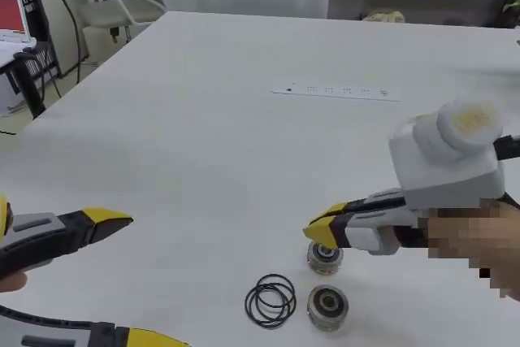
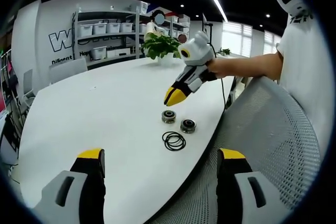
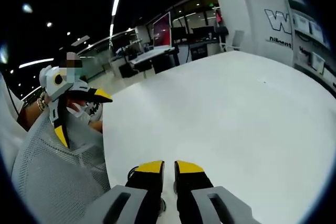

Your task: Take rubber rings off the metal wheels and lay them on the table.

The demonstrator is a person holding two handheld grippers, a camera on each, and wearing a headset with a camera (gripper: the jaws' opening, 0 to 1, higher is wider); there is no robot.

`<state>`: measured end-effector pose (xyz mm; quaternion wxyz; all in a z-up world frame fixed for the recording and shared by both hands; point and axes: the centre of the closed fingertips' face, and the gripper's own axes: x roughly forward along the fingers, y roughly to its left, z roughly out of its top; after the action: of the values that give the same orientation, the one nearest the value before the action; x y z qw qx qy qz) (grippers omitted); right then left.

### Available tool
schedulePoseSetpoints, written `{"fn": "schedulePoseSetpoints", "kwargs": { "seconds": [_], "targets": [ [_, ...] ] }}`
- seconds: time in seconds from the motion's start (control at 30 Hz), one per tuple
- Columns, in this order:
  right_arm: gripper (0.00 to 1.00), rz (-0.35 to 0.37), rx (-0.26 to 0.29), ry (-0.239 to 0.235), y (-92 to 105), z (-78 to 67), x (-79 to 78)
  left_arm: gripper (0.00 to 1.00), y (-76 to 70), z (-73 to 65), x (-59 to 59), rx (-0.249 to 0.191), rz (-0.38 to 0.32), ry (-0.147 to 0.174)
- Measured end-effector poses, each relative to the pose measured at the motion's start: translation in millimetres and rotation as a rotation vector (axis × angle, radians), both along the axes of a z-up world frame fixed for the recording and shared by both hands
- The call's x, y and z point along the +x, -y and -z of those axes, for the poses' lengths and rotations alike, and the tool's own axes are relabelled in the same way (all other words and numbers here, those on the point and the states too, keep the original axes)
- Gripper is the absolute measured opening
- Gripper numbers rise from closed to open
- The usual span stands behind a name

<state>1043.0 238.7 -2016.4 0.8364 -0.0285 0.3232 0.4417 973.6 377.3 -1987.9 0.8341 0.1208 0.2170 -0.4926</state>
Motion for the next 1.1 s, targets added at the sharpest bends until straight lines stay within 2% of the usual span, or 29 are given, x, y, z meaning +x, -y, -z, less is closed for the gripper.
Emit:
{"fn": "schedulePoseSetpoints", "kwargs": {
  "seconds": [0.07,0.17,0.33,0.43,0.53,0.67,0.9,0.97,1.1],
  "targets": [
    [0.07,0.019,0.024,0.007,4.6,-5.6,2.8,0.86,0.0,0.0,-0.1,0.000,0.000,-0.001],
    [0.09,0.033,0.031,0.025,8.7,-11.0,4.4,0.86,0.6,-0.5,-0.4,-0.003,0.003,0.000],
    [0.16,0.032,0.045,0.075,14.7,-23.9,3.8,0.87,1.0,0.0,-0.8,-0.002,0.007,-0.003],
    [0.19,0.038,0.071,0.101,17.0,-34.1,4.5,0.87,1.3,0.0,-0.9,-0.004,0.009,-0.004],
    [0.27,0.027,0.092,0.119,16.7,-42.3,2.5,0.87,1.3,0.4,-1.1,-0.003,0.011,-0.006],
    [0.41,-0.015,0.099,0.147,13.6,-53.3,-7.8,0.87,1.0,1.1,-1.4,0.001,0.013,-0.009],
    [0.52,-0.072,0.045,0.181,20.7,-53.8,-31.2,0.87,2.3,1.4,-2.9,0.000,0.026,-0.013],
    [0.57,-0.097,0.025,0.189,24.0,-51.0,-39.5,0.87,2.8,0.9,-3.1,-0.004,0.027,-0.013],
    [0.63,-0.097,0.016,0.188,34.4,-43.4,-50.9,0.87,3.1,-0.2,-2.9,-0.010,0.028,-0.011]
  ]
}}
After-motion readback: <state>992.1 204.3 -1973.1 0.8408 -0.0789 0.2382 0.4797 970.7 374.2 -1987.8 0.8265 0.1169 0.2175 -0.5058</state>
